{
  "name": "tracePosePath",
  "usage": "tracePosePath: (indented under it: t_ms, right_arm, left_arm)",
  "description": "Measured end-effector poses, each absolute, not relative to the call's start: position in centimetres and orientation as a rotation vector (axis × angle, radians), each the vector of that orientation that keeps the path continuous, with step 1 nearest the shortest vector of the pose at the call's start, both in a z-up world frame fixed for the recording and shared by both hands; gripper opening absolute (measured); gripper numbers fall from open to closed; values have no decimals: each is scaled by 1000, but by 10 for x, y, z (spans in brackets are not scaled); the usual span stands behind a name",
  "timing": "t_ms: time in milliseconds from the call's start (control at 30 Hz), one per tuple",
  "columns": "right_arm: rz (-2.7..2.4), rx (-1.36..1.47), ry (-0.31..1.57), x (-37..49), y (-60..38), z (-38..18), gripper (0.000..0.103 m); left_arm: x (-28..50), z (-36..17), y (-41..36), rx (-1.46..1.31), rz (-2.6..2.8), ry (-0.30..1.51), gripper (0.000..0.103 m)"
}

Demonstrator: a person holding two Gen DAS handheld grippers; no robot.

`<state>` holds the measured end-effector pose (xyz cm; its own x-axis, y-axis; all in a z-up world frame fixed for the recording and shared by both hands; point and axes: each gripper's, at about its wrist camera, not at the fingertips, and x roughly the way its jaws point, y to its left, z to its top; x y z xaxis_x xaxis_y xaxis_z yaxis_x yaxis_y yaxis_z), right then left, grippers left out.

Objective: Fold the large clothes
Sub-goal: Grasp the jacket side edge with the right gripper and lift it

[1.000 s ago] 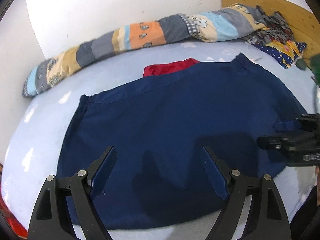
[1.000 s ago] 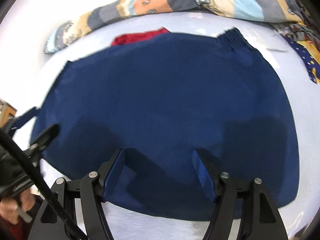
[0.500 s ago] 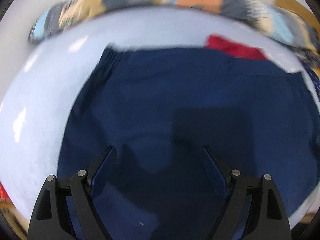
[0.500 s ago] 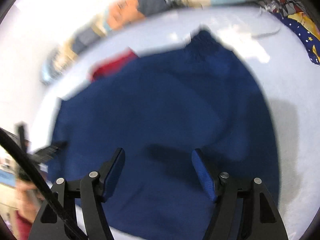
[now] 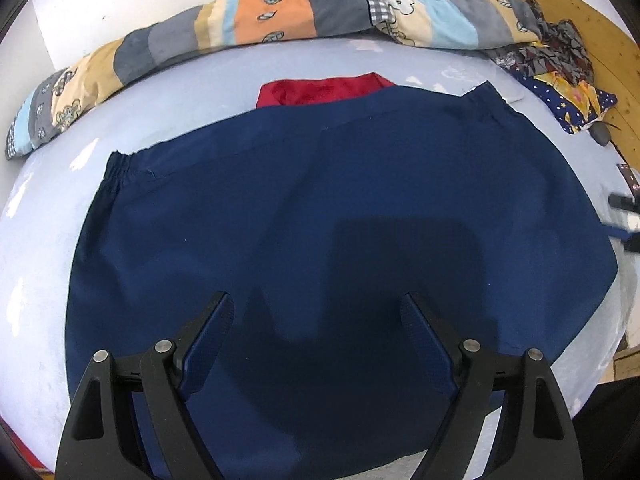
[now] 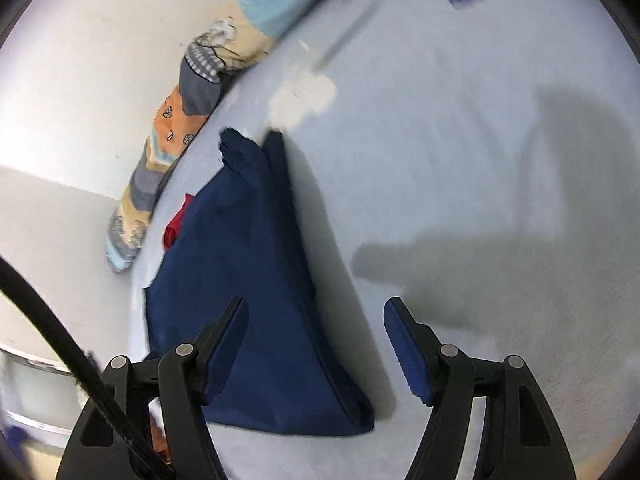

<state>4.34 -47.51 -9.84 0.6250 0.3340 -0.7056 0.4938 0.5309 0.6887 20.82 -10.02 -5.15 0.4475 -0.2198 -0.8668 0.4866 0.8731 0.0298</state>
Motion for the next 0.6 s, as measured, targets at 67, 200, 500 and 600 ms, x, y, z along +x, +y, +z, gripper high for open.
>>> tracePosePath:
  t_ms: [67, 200, 500, 600]
  right_arm:
    - [-46, 1122, 938, 42, -473, -111, 75]
    - [33, 1115, 1003, 51, -451, -122, 75]
    - [220, 979, 1031, 123, -413, -129, 67]
    - [176, 867, 1044, 139, -399, -122, 26]
  left_arm:
    - [212, -52, -99, 281, -440, 1025, 85]
    - [219, -55, -97, 273, -426, 1035, 85]
    - [226, -56, -100, 266, -417, 1033, 85]
    - [230, -59, -101, 262, -392, 1022, 85]
